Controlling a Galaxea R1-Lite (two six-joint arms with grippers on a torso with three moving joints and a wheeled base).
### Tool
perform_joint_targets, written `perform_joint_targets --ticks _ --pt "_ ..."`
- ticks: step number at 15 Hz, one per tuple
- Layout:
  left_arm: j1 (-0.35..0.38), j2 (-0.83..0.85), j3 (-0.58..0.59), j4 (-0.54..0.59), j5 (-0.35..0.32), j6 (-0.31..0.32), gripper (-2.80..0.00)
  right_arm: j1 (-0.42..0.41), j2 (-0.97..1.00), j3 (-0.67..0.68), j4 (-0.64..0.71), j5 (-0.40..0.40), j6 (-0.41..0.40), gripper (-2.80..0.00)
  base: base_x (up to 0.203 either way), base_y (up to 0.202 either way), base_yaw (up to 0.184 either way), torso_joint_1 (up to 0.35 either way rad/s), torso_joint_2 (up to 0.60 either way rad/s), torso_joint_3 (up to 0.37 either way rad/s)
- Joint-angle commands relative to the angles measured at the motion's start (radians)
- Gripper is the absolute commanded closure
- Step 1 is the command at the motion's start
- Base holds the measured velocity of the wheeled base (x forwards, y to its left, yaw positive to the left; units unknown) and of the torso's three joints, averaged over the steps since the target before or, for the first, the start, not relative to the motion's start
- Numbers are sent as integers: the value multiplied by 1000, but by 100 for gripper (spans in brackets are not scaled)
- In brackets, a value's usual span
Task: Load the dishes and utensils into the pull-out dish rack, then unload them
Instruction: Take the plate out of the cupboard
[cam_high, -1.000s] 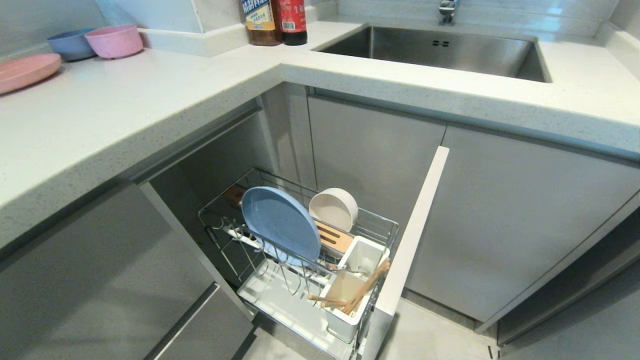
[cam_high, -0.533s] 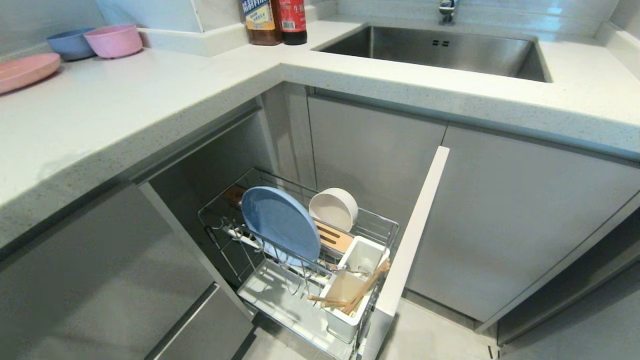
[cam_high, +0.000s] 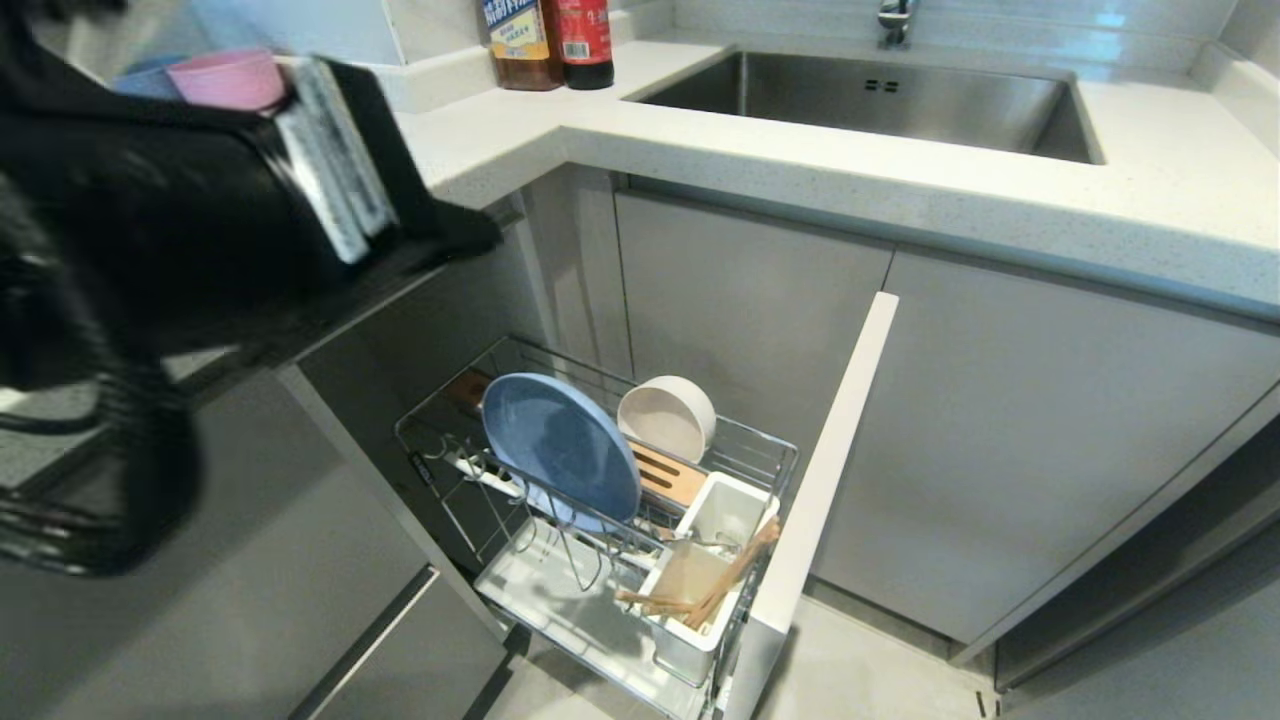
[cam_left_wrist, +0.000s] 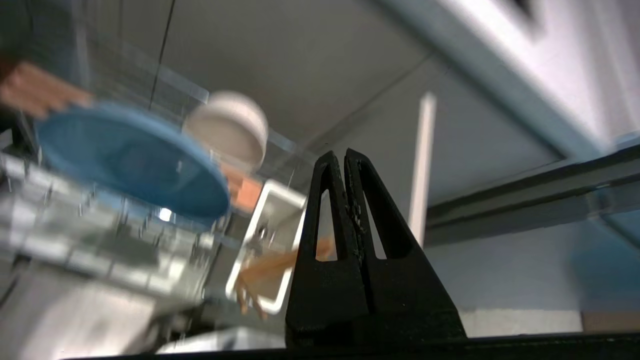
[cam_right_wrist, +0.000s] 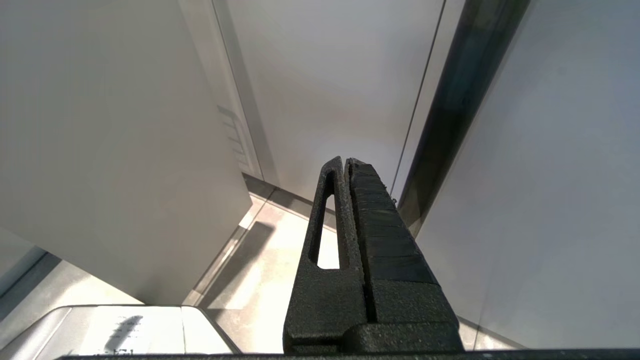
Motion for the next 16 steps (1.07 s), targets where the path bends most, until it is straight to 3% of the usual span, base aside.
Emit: perform_joint_targets --ticks 1,6,7,11,16 --pt "-22 117 -5 24 19 -51 0 0 1 2 -1 0 0 0 0 0 0 0 0 0" --pt "-16 296 -58 79 80 -216 0 0 1 2 1 0 0 0 0 0 0 0 0 0" --pt "-9 319 -87 101 86 -232 -280 0 1 2 -1 0 0 0 0 0 0 0 0 0" --pt "75 381 -156 219 92 -303 -280 0 1 2 -1 0 0 0 0 0 0 0 0 0" --pt "202 434 -194 240 57 -306 -280 0 1 1 0 0 0 0 0 0 0 0 0 0"
